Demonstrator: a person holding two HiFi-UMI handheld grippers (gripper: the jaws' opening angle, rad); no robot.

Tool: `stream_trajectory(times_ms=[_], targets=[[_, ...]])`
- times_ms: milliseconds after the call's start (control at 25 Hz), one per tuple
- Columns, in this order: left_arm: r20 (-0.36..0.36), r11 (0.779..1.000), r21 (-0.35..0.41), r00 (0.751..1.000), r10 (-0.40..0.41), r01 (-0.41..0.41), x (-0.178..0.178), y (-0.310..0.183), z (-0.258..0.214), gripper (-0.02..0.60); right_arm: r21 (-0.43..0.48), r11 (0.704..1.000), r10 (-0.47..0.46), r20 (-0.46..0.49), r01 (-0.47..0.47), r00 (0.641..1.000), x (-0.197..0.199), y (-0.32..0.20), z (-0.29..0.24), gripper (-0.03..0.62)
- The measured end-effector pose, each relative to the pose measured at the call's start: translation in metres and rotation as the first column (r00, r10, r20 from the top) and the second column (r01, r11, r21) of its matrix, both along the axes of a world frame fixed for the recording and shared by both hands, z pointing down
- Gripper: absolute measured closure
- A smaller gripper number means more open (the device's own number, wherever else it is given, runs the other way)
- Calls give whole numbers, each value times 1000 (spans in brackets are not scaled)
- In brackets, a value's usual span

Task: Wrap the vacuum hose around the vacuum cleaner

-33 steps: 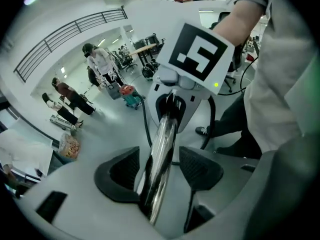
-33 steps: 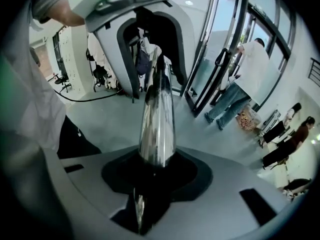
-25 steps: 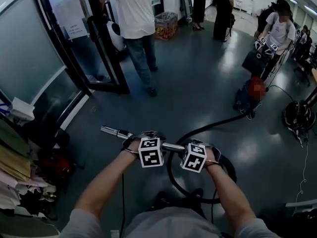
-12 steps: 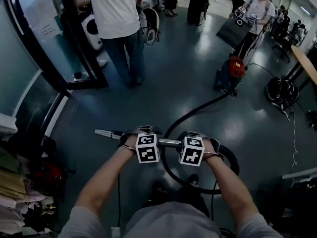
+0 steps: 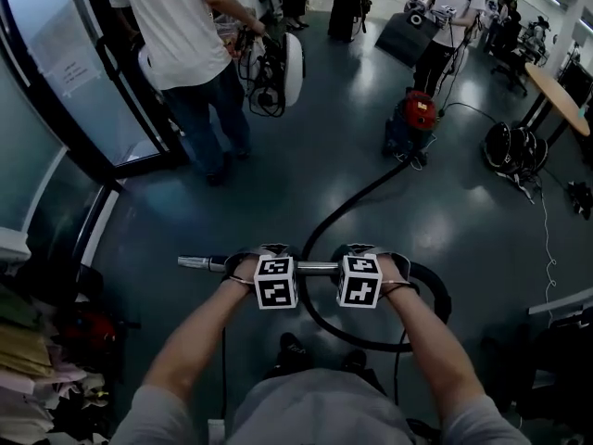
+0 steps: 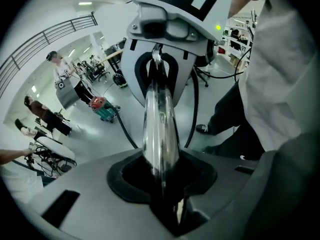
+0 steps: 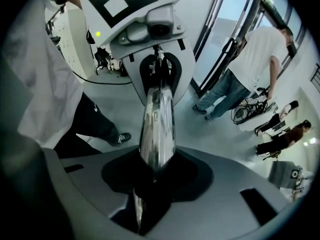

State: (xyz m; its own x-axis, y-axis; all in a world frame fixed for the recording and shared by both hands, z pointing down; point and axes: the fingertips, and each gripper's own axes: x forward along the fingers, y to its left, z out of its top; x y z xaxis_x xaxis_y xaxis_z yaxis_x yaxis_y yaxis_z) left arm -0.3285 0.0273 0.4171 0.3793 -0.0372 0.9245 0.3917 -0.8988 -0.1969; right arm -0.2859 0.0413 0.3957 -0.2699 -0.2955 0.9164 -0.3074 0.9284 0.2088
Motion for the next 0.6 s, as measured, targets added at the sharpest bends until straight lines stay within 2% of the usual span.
stream_trajectory(times_ms=[200,320,400,520,600], targets=[[27,1000,19,999,-19,18,28,34,13,446,-29,1000,1,51,1,999,36,38,7,455],[31,999,8,999,-39,38,39,52,21,446,-16,1000,21,64,-20,998,58,55,5,378],[36,998,6,998,-60,60,46,62,26,446,12,999,41,70,-42,997,74,65,-1,372],[52,995,16,994,-99,99,53,70,36,446,73,990,107,129,-117,986,101,76,-22,372],[56,990,21,989,-138,137,54,71,42,446,103,974,172,229,-199,958,116,83,-41,372]])
